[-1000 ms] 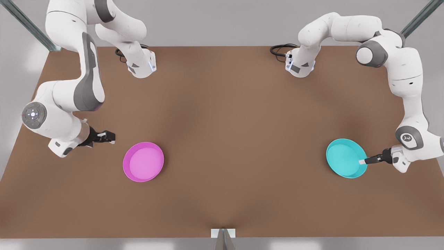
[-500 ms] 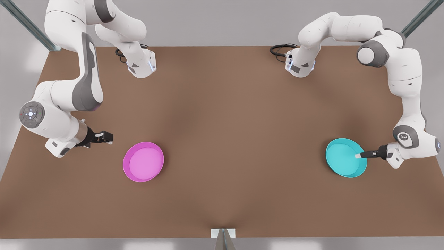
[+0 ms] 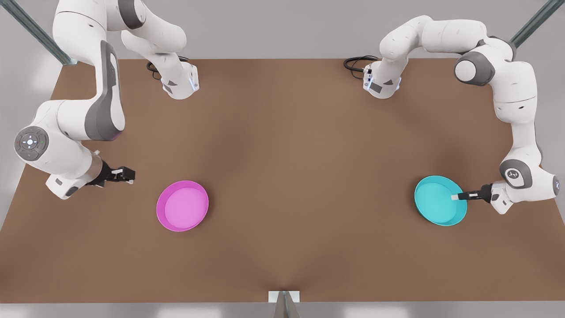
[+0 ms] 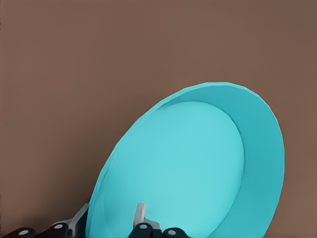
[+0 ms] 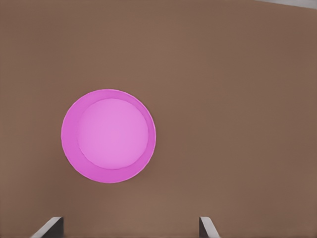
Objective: Flip the blue plate over with the left arm, and stack the pink plate on top of the blue plate with the right arm
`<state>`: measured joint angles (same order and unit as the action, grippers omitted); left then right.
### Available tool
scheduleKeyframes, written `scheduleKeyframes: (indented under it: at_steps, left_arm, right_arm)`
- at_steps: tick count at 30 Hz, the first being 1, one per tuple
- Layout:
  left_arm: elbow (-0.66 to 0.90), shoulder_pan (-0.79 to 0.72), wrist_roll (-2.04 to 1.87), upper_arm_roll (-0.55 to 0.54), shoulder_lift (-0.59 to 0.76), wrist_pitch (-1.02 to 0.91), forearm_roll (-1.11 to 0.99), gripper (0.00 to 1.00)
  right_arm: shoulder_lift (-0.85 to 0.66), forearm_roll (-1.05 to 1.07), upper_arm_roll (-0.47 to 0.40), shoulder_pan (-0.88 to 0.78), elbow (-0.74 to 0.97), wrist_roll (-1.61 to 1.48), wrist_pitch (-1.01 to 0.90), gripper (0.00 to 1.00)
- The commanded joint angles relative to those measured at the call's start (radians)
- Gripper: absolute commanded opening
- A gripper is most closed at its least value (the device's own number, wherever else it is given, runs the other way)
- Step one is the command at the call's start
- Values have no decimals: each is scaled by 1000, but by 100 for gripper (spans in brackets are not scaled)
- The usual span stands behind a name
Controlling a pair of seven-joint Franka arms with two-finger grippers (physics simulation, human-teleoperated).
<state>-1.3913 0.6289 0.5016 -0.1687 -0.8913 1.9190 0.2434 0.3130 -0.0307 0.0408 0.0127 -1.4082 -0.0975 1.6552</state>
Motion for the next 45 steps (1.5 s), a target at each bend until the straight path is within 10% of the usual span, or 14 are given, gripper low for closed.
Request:
scheduleKeyframes:
  at_steps: [1, 45]
  left_arm:
    - [0, 0, 0, 0, 0, 0, -1, 44]
    - [2, -3, 14, 0, 31, -29, -22, 23]
  right_arm:
    - [0, 0, -1, 0, 2, -1, 0, 100]
    - [1, -32, -1, 15, 3, -1, -32, 100]
